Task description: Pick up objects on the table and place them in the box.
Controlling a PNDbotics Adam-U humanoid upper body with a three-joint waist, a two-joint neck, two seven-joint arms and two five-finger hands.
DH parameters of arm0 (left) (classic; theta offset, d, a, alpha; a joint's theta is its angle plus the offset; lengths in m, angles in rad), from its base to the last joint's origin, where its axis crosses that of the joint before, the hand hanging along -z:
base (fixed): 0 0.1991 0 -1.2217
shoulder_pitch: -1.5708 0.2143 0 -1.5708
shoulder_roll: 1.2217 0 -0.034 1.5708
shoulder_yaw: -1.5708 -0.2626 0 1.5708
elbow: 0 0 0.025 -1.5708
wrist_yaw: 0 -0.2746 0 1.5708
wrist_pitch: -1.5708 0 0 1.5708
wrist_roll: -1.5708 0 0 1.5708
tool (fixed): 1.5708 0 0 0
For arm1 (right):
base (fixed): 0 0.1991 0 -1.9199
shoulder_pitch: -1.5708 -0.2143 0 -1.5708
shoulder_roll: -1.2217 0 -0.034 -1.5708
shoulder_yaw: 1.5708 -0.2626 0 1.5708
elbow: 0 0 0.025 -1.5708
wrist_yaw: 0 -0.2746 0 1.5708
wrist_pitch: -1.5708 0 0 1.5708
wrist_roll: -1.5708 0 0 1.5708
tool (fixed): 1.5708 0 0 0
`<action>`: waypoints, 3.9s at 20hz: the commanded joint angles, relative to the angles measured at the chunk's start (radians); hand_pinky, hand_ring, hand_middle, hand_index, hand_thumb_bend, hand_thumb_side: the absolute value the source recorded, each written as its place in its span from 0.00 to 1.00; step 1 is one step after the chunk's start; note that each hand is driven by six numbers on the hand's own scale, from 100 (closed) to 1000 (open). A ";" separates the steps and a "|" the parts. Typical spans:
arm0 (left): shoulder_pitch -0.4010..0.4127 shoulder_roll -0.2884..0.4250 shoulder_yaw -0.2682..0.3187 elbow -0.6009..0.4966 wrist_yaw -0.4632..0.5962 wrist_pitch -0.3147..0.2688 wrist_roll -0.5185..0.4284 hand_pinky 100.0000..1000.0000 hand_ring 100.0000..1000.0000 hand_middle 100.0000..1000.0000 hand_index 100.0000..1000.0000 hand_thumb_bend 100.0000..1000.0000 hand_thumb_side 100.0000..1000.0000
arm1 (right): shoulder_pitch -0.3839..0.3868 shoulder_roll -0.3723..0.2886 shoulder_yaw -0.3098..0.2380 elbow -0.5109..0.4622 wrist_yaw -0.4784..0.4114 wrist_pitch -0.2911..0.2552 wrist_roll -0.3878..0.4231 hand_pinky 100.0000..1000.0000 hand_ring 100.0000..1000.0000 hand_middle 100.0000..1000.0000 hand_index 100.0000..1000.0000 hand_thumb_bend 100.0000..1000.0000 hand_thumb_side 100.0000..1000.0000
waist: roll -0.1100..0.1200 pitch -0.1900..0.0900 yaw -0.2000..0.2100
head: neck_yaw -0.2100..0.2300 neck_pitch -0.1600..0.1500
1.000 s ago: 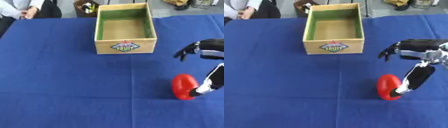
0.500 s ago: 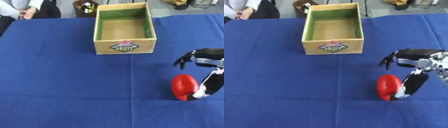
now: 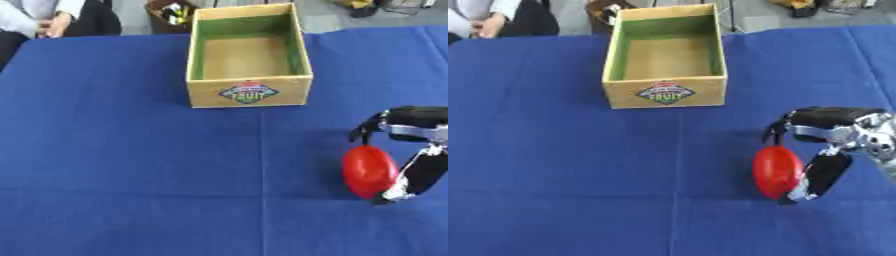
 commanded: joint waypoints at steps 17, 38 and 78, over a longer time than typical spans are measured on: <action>-0.005 0.009 -0.002 -0.018 -0.004 -0.002 -0.006 0.29 0.35 0.44 0.75 0.35 0.73 | -0.028 -0.011 -0.007 -0.019 -0.039 0.025 -0.080 0.81 0.80 0.41 0.57 0.37 0.41 | -0.001 -0.018 0.002 | -0.004 -0.013; 0.000 0.013 -0.002 -0.018 -0.005 0.007 -0.005 0.29 0.35 0.44 0.75 0.34 0.72 | -0.274 0.074 -0.028 -0.105 -0.023 0.041 -0.168 0.76 0.76 0.33 0.45 0.11 0.62 | -0.010 -0.031 0.009 | -0.001 -0.024; 0.009 -0.006 -0.020 -0.018 0.007 0.017 -0.045 0.28 0.34 0.44 0.75 0.34 0.71 | -0.728 0.616 -0.138 0.659 0.478 0.188 -0.532 0.75 0.75 0.30 0.40 0.09 0.60 | -0.004 -0.015 0.059 | -0.052 -0.032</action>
